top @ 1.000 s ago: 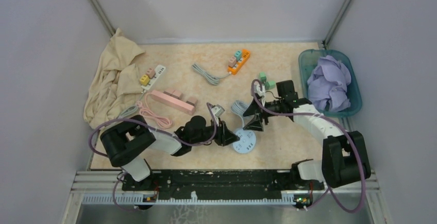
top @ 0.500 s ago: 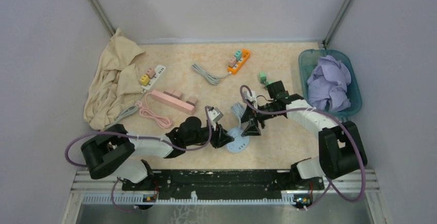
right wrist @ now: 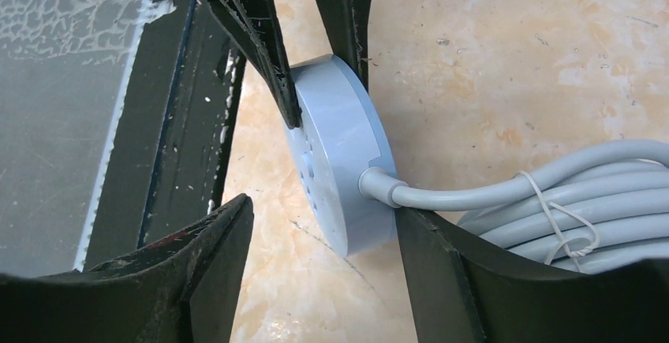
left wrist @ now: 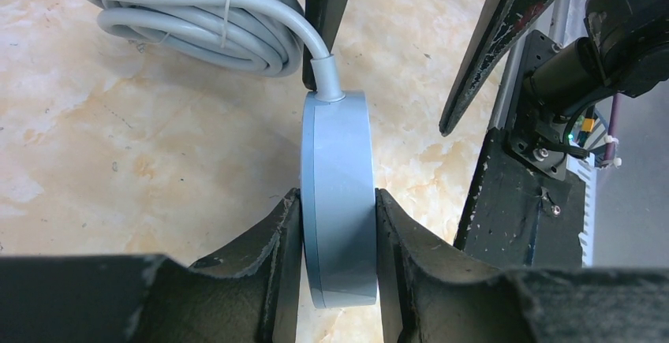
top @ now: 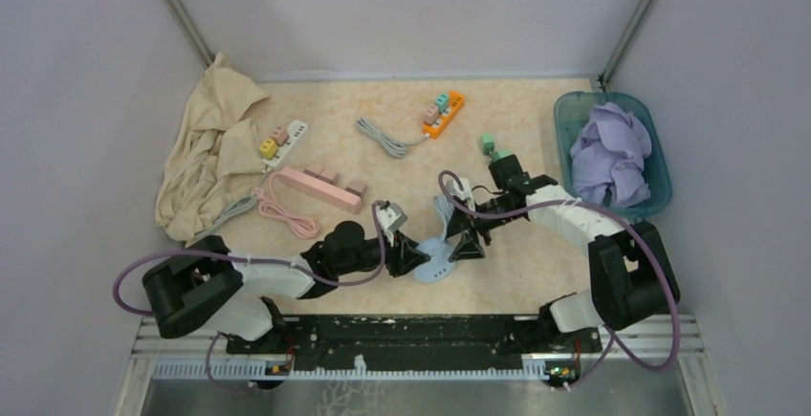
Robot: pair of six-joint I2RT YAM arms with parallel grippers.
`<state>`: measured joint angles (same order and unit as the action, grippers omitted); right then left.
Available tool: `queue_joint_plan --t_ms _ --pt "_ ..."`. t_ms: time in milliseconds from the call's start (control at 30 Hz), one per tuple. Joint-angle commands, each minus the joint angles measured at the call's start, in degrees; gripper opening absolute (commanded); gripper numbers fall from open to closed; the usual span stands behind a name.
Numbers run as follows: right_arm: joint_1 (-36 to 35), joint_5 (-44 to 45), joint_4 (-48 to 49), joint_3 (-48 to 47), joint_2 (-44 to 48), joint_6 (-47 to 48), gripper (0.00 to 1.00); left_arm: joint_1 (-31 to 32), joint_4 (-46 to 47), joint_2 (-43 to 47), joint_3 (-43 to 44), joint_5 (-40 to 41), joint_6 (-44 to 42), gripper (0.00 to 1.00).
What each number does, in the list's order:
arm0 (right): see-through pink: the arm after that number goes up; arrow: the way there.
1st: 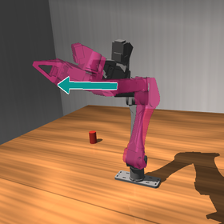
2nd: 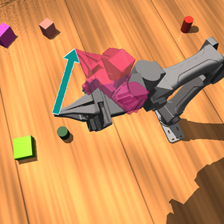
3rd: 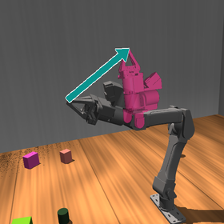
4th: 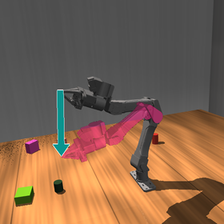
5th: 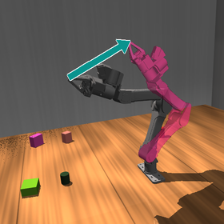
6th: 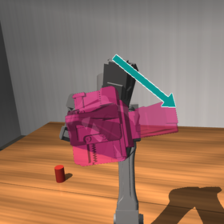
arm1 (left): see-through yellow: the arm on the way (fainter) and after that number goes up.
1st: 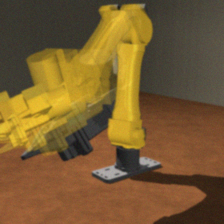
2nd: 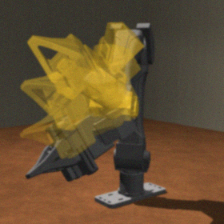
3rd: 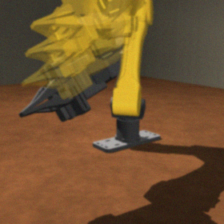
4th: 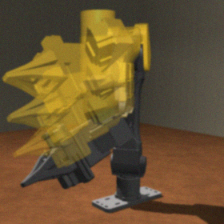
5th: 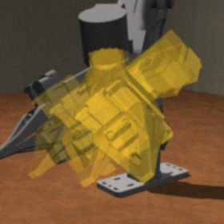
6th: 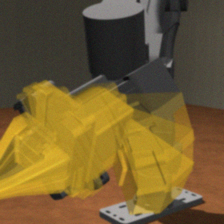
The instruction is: Pull the plug off the socket
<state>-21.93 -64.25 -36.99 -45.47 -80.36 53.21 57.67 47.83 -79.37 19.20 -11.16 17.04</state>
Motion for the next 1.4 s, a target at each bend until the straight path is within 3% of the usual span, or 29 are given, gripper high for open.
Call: queue_joint_plan --t_ms 0,300,600,733,867,1367 --pt "-2.08 -3.37 0.13 -1.04 -0.38 3.43 0.66 0.34 11.40 1.56 -0.26 -2.03 -0.72 0.02" --pt "-2.41 4.49 9.70 -0.27 0.68 -5.84 0.68 0.34 16.98 -0.06 -1.57 -3.31 1.65 0.00" --pt "-2.76 1.22 8.92 0.76 0.74 -2.41 0.68 0.34 20.87 -0.81 -2.41 -4.27 2.85 0.00" --pt "-2.76 4.04 10.99 0.86 1.66 -4.49 0.68 0.34 22.07 -1.31 -2.45 -5.99 3.19 0.00" --pt "-2.54 7.81 6.29 -2.81 1.74 -3.11 0.72 0.34 21.04 -0.78 -3.36 -4.98 3.36 0.00" --pt "-5.83 4.92 12.84 1.45 0.84 -6.81 0.71 0.34 32.34 -4.88 -3.68 -6.17 7.70 0.00"
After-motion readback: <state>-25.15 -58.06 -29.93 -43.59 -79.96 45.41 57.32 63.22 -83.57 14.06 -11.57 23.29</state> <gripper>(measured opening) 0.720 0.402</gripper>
